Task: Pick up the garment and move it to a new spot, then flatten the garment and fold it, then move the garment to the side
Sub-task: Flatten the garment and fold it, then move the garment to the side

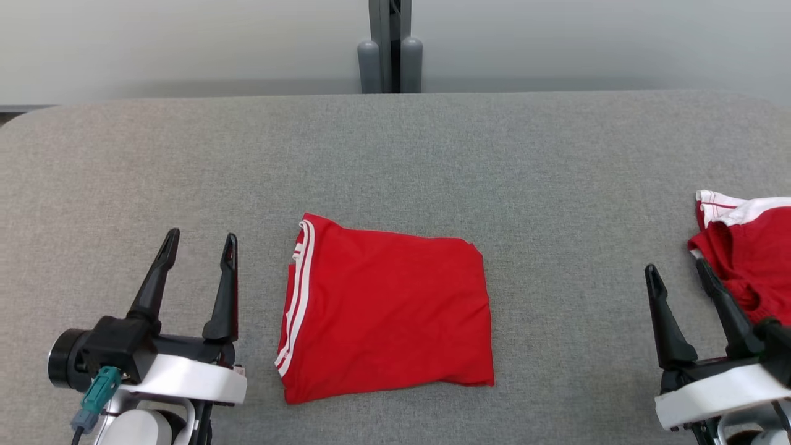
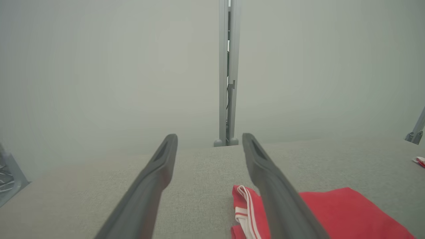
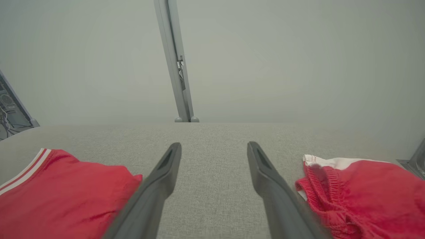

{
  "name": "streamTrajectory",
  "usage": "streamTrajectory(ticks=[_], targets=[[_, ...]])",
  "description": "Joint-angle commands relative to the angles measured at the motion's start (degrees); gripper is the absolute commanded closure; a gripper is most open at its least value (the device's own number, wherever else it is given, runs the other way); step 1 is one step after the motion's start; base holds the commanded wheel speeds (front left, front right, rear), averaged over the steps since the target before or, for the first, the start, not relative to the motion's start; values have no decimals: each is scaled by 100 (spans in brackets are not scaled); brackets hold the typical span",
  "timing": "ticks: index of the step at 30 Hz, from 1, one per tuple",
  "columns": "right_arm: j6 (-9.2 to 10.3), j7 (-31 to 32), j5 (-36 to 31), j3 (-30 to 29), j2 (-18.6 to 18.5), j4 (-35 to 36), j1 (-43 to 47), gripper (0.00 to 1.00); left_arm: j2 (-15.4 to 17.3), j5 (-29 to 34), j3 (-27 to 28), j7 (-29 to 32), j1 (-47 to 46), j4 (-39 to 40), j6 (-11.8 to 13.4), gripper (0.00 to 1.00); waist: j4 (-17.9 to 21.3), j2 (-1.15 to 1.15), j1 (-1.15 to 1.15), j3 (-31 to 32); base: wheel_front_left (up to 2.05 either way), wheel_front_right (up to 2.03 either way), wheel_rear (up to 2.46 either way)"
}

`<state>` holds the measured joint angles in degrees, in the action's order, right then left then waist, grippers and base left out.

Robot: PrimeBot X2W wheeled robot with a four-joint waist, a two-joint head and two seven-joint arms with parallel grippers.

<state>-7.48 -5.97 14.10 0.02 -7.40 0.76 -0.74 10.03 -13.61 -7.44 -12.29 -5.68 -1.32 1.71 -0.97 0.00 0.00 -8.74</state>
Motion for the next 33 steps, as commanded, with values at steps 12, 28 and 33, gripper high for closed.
streamTrajectory(ticks=[12, 28, 33], targets=[[-4, 186, -85, -246, 145, 213, 270, 0, 64, -44, -52, 211, 331, 200, 136, 0, -52, 0, 0, 165, 0, 0, 0], [-4, 514, 26, -25, 35, 134, 54, 0, 71, -74, -179, 298, 237, 370, 142, 0, -420, 0, 0, 35, 0, 0, 0], [-5, 780, 162, 396, -47, -275, -103, 0, -6, -123, -274, 239, 129, 270, 92, 0, -803, 0, 0, -45, 0, 0, 0]])
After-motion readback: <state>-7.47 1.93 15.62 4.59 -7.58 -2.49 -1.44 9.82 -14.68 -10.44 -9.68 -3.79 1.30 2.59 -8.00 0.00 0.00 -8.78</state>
